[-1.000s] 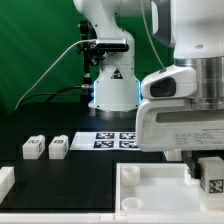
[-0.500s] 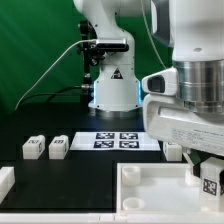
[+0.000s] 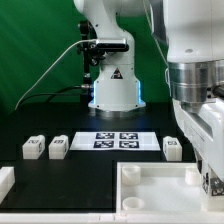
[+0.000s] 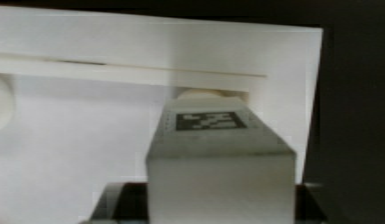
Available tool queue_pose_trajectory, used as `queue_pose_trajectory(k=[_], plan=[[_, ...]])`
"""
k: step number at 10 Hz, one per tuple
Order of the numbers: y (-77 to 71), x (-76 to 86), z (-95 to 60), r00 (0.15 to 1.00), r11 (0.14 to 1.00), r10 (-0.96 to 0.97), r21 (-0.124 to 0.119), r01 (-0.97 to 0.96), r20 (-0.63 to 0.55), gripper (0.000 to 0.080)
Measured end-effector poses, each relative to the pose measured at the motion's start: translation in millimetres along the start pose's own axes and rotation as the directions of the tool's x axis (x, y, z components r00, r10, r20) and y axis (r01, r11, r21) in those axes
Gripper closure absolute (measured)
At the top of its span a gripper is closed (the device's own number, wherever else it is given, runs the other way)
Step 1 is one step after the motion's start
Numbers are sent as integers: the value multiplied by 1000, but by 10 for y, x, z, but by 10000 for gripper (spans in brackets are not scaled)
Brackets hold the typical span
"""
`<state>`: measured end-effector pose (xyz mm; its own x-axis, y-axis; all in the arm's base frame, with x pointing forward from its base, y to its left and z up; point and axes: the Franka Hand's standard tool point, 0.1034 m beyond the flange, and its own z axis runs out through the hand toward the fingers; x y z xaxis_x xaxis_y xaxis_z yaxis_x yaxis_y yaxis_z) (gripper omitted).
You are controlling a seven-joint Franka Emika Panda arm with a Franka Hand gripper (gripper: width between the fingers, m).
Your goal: Assemble one leg
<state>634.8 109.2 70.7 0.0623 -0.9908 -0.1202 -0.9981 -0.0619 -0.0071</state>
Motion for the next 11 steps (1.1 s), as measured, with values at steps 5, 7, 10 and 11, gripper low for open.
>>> queue_pose_trajectory(k=[5,7,10,11], plan=[[25,-271,7,844,845,-534,16,535,-40,161],[23,-215,30,729,729,-683,5,684,-45,153],[14,-146,21,265,267,-963,-46,962,-49,151],[0,-90,11,134,136,-990,-54,989,-46,151]])
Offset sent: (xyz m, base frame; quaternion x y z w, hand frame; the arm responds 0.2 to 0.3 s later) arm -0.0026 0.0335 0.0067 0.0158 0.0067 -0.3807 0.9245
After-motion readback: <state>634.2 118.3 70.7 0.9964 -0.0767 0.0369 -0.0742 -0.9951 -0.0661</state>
